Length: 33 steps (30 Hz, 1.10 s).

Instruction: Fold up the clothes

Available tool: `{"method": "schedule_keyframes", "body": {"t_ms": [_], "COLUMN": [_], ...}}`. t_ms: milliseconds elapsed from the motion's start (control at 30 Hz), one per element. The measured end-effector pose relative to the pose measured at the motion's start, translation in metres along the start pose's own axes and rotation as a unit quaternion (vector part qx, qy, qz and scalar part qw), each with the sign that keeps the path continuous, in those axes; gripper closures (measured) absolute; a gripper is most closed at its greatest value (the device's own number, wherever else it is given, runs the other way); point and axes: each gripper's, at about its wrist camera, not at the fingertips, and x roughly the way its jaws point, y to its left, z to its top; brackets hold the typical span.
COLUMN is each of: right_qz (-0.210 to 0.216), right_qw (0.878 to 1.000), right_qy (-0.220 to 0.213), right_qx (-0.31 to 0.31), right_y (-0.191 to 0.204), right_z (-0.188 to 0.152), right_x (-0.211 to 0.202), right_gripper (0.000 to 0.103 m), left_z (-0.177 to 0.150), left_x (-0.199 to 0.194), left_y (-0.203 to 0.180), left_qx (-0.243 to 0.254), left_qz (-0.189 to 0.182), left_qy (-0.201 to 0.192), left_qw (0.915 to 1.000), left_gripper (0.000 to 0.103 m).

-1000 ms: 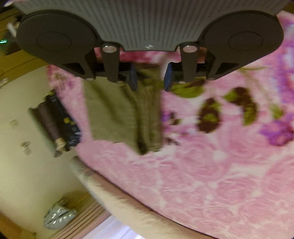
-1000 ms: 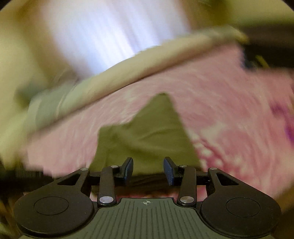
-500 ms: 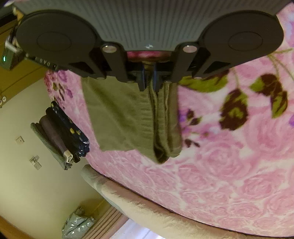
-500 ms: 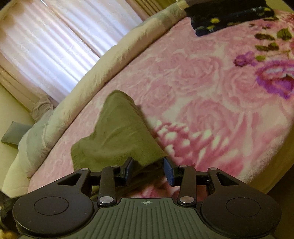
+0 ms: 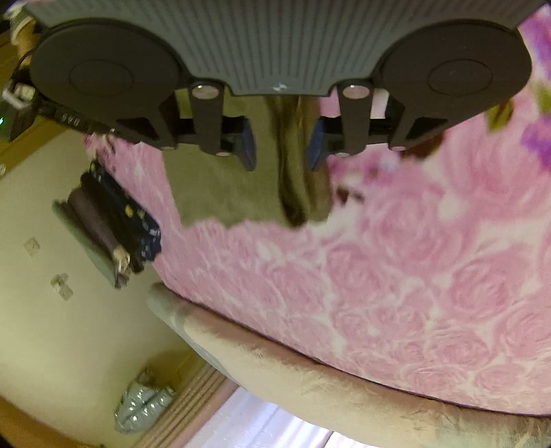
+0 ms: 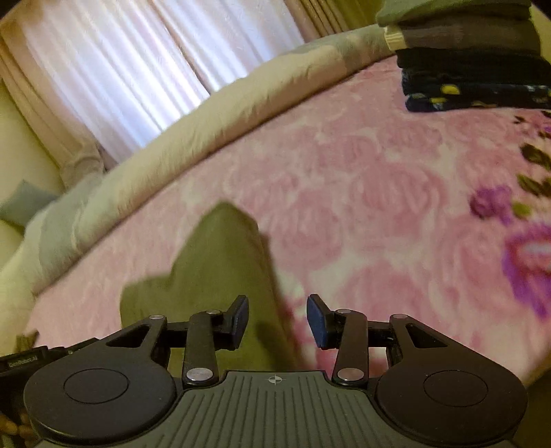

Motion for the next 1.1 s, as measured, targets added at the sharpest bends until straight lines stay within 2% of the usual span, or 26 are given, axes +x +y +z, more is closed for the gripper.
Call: {"method": "schedule_keyframes", "body": {"t_ms": [167, 233, 300, 400, 533, 567, 633, 733, 900, 933, 967, 1000, 1100], "right_qz": [0.058, 0.082, 0.1, 0.129, 0.16, 0.16, 0.146, 0.129, 0.067, 0.059, 0.051, 0.04, 0.034], "right_qw": [0.996, 0.992, 0.987, 0.978, 0.969, 0.969, 0.975, 0.982, 0.995, 0.996, 0.996, 0.997, 0.999], "right_qy": [0.031, 0.041, 0.046, 0.056, 0.066, 0.066, 0.062, 0.049, 0.025, 0.023, 0.021, 0.014, -0.023], "right_qx": [0.057, 0.091, 0.117, 0.153, 0.179, 0.176, 0.156, 0.129, 0.071, 0.067, 0.063, 0.059, 0.037], "right_y": [-0.014, -0.021, -0.027, -0.034, -0.039, -0.04, -0.039, -0.036, -0.023, -0.021, -0.019, -0.017, -0.015], "right_z": [0.03, 0.04, 0.048, 0.057, 0.063, 0.064, 0.064, 0.061, 0.049, 0.049, 0.048, 0.048, 0.045], "right_x": [0.039, 0.056, 0.072, 0.096, 0.123, 0.127, 0.13, 0.131, 0.129, 0.126, 0.124, 0.118, 0.082], "right_gripper": [0.062, 0.062, 0.061, 0.061, 0.062, 0.062, 0.093, 0.094, 0.093, 0.082, 0.065, 0.041, 0.041], "left_z": [0.031, 0.036, 0.037, 0.033, 0.026, 0.024, 0.02, 0.014, 0.004, 0.005, 0.006, 0.007, 0.009], "left_x": [0.037, 0.05, 0.057, 0.062, 0.063, 0.063, 0.065, 0.067, 0.069, 0.063, 0.057, 0.05, 0.032], "left_y": [0.005, 0.01, 0.016, 0.025, 0.03, 0.03, 0.032, 0.033, 0.036, 0.034, 0.031, 0.029, 0.023], "left_qx": [-0.035, -0.052, -0.067, -0.084, -0.069, -0.063, -0.052, -0.034, -0.006, -0.008, -0.01, -0.011, -0.018], "left_qz": [-0.004, -0.003, -0.018, -0.037, -0.045, -0.043, -0.04, -0.035, -0.027, -0.024, -0.021, -0.018, -0.013], "left_qy": [0.021, 0.029, 0.032, 0.026, 0.005, 0.0, -0.01, -0.024, -0.047, -0.043, -0.038, -0.034, -0.02], "left_qw": [0.9991, 0.9982, 0.997, 0.9954, 0.9966, 0.9971, 0.9978, 0.9985, 0.9985, 0.9988, 0.999, 0.9992, 0.9995], "left_gripper": [0.07, 0.074, 0.097, 0.099, 0.1, 0.1, 0.1, 0.1, 0.097, 0.095, 0.09, 0.085, 0.084]}}
